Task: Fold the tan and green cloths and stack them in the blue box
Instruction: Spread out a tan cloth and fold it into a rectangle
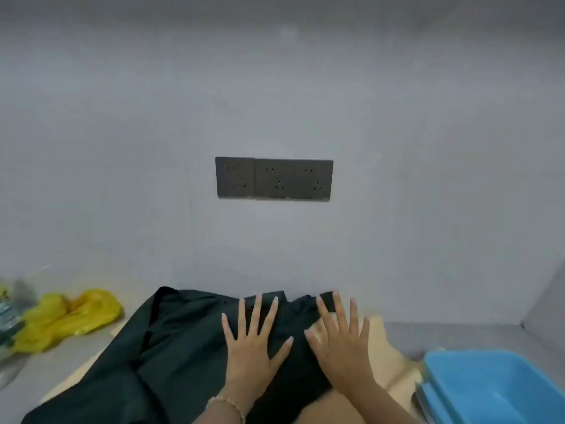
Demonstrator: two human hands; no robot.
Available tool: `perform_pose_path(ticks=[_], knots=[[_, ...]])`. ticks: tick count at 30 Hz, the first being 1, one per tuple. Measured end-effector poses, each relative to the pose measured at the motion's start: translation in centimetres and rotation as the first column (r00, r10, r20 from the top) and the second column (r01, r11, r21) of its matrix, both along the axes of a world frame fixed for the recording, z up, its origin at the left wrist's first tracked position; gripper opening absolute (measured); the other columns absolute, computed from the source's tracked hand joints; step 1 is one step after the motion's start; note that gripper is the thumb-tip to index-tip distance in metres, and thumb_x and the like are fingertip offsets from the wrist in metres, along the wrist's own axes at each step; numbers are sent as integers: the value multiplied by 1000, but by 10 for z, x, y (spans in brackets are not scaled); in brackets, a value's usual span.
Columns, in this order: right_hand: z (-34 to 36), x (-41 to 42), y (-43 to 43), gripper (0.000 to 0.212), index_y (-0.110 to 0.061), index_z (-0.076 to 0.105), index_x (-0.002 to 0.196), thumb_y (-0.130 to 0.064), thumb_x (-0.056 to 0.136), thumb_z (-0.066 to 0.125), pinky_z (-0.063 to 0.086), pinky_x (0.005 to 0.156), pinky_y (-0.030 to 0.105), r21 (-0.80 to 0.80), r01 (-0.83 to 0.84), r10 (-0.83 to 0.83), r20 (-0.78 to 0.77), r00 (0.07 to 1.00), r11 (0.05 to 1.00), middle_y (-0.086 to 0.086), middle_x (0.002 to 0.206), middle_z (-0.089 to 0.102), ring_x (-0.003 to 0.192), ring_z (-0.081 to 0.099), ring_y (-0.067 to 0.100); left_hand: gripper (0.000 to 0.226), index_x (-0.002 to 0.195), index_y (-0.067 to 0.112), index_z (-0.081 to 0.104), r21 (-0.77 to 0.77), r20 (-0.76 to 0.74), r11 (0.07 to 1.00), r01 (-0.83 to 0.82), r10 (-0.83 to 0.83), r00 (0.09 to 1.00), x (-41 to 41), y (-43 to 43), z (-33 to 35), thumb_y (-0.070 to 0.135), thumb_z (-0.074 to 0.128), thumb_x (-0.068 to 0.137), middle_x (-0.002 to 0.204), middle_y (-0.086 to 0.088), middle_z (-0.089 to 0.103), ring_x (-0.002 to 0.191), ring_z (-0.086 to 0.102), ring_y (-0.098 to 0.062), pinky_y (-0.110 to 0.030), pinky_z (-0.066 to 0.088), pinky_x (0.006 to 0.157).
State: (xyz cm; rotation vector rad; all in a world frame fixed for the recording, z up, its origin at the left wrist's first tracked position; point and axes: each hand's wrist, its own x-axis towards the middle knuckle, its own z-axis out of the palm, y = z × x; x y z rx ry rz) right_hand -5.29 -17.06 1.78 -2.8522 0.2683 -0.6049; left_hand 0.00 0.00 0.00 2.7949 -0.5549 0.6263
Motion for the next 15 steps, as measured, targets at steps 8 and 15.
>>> perform_pose_path(ticks=[8,15], knots=[[-126,14,25,61,-52,-29,134,-70,87,6,-13,113,49,42,-222,226,-148,963,974,-16,144,-39,141,-29,21,75,150,38,-2,72,-120,996,-43,52,991,-4,13,-96,73,-10,85,160,-1,12,145,-3,-33,-58,-2,112],[-133,30,51,56,-60,-31,128,-67,90,10,-9,114,54,58,-275,281,-206,937,960,-16,151,-31,141,-28,19,76,127,49,-42,19,-202,1000,14,-10,979,12,44,-111,79,-34,58,146,13,-38,132,-41,-19,-53,-27,105]])
